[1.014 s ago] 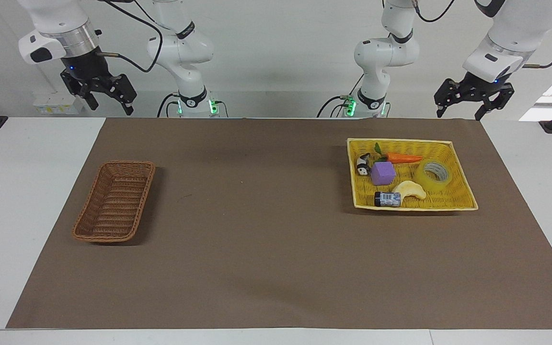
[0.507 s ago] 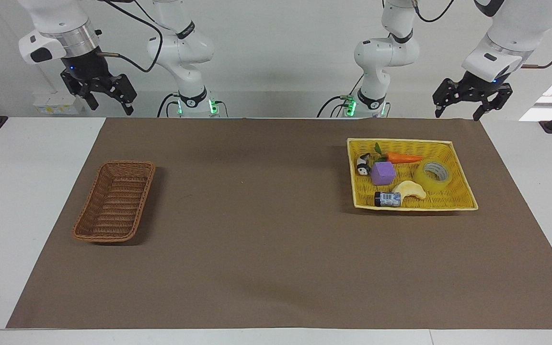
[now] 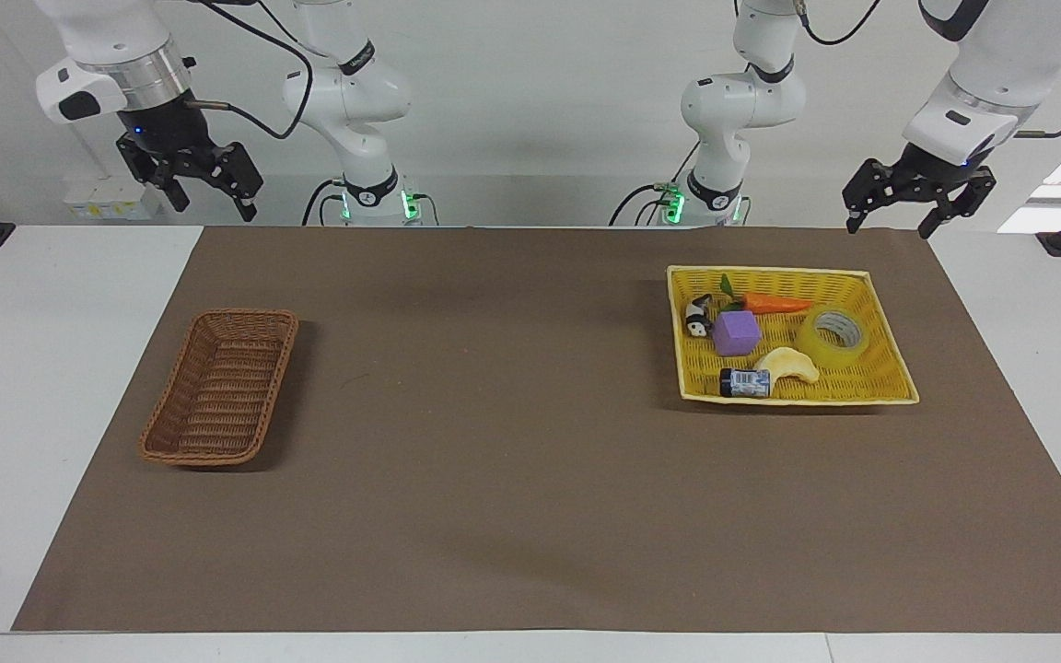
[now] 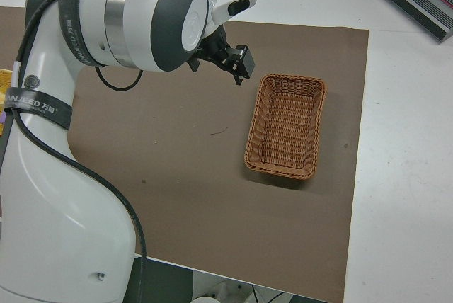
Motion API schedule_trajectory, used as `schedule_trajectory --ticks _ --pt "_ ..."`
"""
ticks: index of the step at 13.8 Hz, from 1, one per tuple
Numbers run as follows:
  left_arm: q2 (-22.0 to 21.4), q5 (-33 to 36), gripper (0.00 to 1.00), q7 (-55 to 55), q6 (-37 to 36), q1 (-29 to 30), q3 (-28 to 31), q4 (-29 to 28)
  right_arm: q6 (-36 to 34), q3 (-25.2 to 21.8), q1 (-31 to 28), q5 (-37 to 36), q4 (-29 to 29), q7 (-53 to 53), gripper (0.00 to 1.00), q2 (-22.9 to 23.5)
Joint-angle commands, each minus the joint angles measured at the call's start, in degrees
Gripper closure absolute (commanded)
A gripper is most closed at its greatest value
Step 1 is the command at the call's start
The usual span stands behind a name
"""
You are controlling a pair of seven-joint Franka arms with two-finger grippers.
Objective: Move tape to another basket
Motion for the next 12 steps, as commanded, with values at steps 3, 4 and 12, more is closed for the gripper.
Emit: schedule_trajectory --ticks 3,4,12 --pt "-5.0 -0.83 0.0 4.67 12.0 3.44 0.11 -14.48 -0.54 0.22 -0.68 1.44 -0.53 -0.91 0.0 -0.71" --pt "-5.18 -0.83 0.0 5.81 13.95 4.15 0.19 -16.16 -0.54 0.22 -0.68 1.44 -0.53 -0.91 0.0 -0.71" --pt "-5.45 -0.74 0.0 11.87 36.98 8.64 0.19 -35.59 -0.54 0.22 -0.68 1.44 -0.53 -0.91 0.0 -0.71"
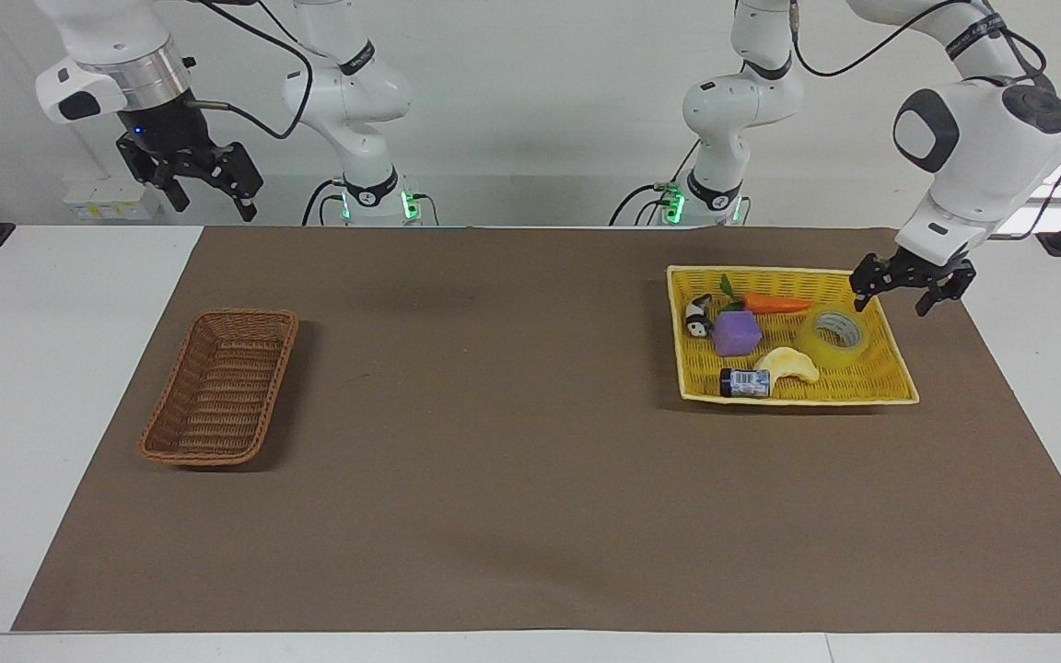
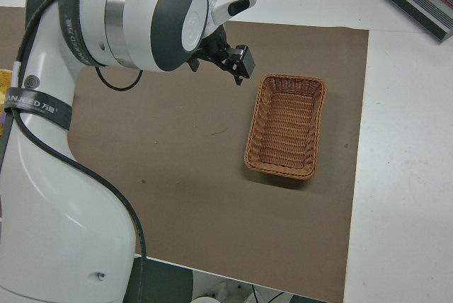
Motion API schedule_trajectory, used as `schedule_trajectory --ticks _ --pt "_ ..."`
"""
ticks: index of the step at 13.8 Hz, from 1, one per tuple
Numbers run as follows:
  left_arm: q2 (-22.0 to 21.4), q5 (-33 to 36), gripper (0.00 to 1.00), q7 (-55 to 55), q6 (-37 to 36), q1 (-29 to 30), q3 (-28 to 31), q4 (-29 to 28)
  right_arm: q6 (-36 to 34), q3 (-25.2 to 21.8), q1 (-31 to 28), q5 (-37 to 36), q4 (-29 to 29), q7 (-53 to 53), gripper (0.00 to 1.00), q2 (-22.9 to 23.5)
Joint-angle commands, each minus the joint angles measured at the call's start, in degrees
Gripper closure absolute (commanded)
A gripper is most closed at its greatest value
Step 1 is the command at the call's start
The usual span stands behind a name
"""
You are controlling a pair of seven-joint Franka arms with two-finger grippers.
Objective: Move tape to another basket
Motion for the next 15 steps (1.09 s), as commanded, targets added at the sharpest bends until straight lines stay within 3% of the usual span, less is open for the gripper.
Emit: schedule_trajectory --ticks 1,3,5,8,15 --pt "-2.11 -0.73 0.0 3.64 5.4 1.94 -0.36 -5.99 -0.54 0.22 -0.68 1.44 -0.53 -0.91 0.0 -0.71" --pt "-1.41 -0.73 0.0 4.1 11.44 2.83 -0.36 -10.29 -0.54 0.22 -0.68 1.44 -0.53 -0.91 0.0 -0.71" --pt "-1.57 -0.64 0.07 4.01 16.9 4.05 -0.28 -15.82 -0.54 0.22 -0.68 1.44 -0.53 -0.91 0.0 -0.71" --pt "-3.42 -0.64 0.2 3.48 17.53 6.95 -0.36 -19.26 -0.54 0.22 -0.68 1.44 -0.53 -1.0 0.0 -0.71" --pt "-2.72 -0.73 0.31 2.08 21.67 7.22 -0.36 -22.26 -0.54 0.22 -0.68 1.44 -0.53 -0.91 0.0 -0.71"
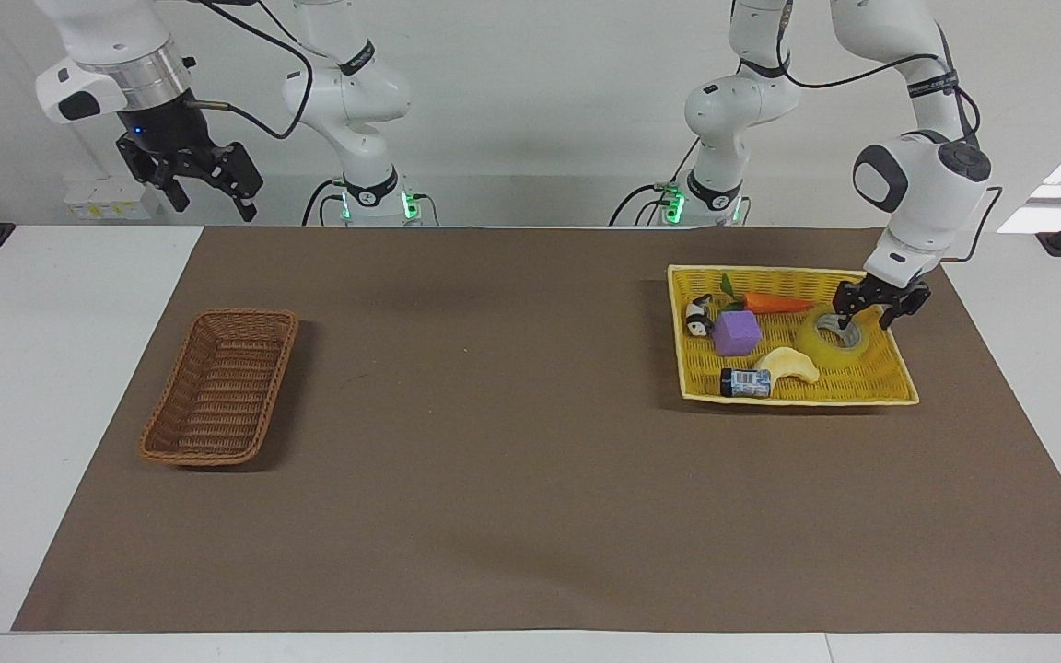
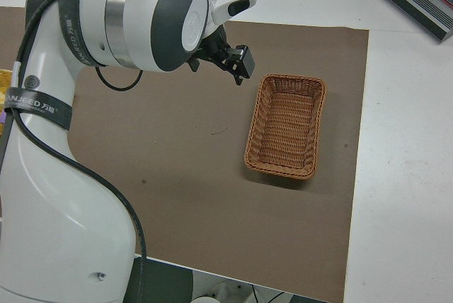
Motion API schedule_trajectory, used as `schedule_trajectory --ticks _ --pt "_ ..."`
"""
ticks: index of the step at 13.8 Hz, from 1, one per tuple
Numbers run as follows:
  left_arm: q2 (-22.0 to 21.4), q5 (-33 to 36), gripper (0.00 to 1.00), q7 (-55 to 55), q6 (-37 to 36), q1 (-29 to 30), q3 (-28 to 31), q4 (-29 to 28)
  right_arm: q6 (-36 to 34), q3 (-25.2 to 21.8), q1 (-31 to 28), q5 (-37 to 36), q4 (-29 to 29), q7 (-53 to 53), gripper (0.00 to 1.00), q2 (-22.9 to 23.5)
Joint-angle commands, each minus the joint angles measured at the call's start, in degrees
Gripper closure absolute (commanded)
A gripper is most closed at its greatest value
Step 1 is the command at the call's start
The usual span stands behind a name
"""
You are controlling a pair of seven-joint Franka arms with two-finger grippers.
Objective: Move tape to another basket
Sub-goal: 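Reach the left gripper into the yellow basket onto the tape roll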
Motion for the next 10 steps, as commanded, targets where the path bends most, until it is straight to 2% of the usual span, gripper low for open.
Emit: schedule_trajectory --ticks 1,5,6,7,8,9,10 --pt "-0.88 -0.72 0.34 -0.55 2.37 0.35 -0.28 -3.02 -0.45 0.22 -0.68 1.44 -0.53 -0.91 0.0 -0.71" --pt "0.52 -0.72 0.37 -2.13 4.73 0.08 -0.37 -3.81 -0.54 0.22 -0.68 1.44 -0.53 -0.91 0.0 -0.71" --pt "0.88 -0.72 0.4 -2.39 6.31 0.08 -0.37 -4.86 -0.45 0.22 -0.68 1.44 -0.53 -0.91 0.0 -0.71" --pt "1.4 -0.72 0.49 -2.48 8.59 0.34 -0.29 -6.18 -0.53 0.22 -0.68 1.44 -0.53 -0.91 0.0 -0.71" --pt "1.5 -0.72 0.76 -2.4 8.88 0.7 -0.37 -6.36 -0.54 0.22 -0.68 1.44 -0.53 -0.91 0.0 -0.71" --pt "1.5 -0.72 0.98 -3.01 8.36 0.44 -0.29 -6.19 -0.54 0.22 -0.68 1.44 -0.53 -0.91 0.0 -0.71" --pt "1.58 -0.64 1.0 -2.84 8.18 0.44 -0.28 -6.1 -0.54 0.31 -0.68 1.44 -0.53 -0.91 0.0 -0.71"
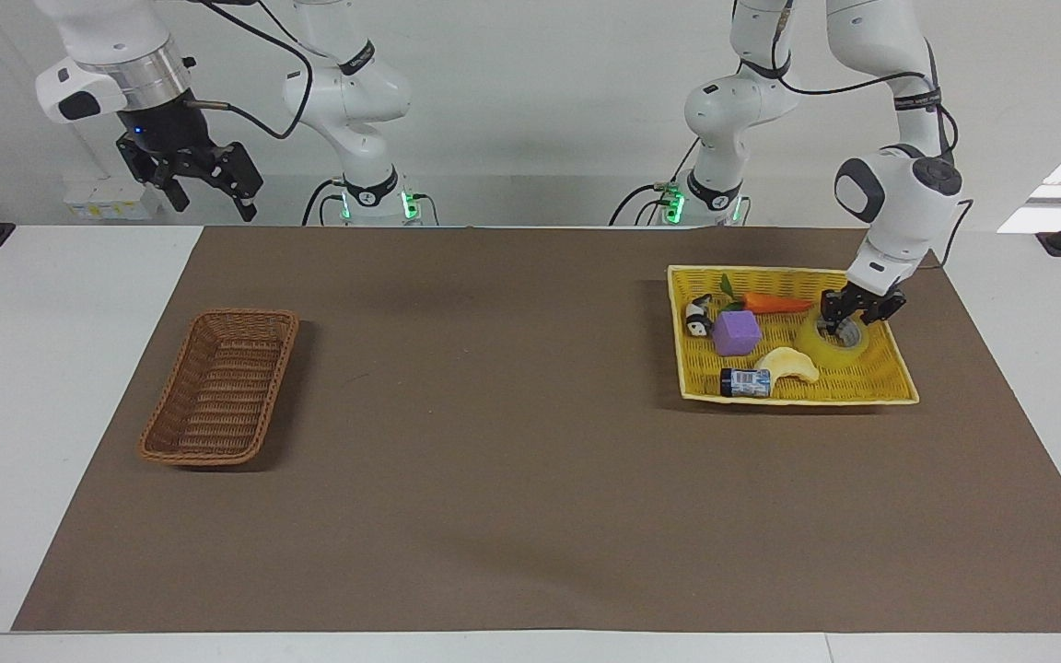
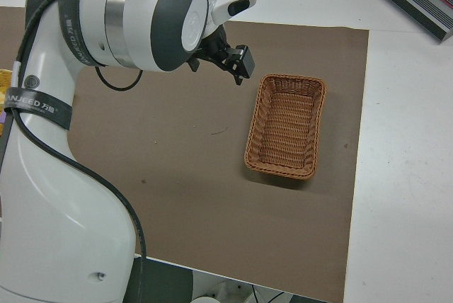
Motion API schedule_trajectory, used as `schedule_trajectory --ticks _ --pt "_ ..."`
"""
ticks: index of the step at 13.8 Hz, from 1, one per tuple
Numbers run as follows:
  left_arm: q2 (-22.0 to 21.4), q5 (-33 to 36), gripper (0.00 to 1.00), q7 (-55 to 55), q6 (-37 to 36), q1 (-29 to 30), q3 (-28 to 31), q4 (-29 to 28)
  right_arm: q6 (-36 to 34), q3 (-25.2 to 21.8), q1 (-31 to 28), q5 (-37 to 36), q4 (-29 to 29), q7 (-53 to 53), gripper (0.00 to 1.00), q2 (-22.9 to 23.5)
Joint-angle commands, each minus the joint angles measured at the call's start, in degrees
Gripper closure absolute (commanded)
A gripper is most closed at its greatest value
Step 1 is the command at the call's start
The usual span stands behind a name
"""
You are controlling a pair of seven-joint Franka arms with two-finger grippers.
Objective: Move tape to another basket
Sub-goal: 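Reach the left gripper into the yellow basket onto the tape roll, then grasp the tape roll with the left gripper and lift it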
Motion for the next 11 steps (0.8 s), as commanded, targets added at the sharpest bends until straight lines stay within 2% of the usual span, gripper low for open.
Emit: schedule_trajectory --ticks 1,3,5,8,11 --pt "0.09 -0.57 1.0 -0.79 1.12 0.21 -0.34 -0.92 -0.54 0.22 -0.68 1.44 -0.53 -0.91 0.0 -0.71" --pt "0.09 -0.57 1.0 -0.54 -0.63 0.56 -0.25 0.56 -0.54 0.22 -0.68 1.44 -0.53 -0.91 0.0 -0.71" --pt "-0.43 -0.57 1.0 -0.79 -6.41 0.39 -0.25 4.33 -0.45 0.22 -0.68 1.44 -0.53 -0.91 0.0 -0.71" --pt "-0.7 -0.57 1.0 -1.24 -15.82 -0.14 -0.69 12.32 -0.53 0.22 -0.68 1.44 -0.53 -0.91 0.0 -0.71" --pt "-0.09 -0.57 1.0 -2.73 -26.17 -0.93 -0.69 23.21 -0.54 0.22 -0.68 1.44 -0.53 -0.91 0.0 -0.71"
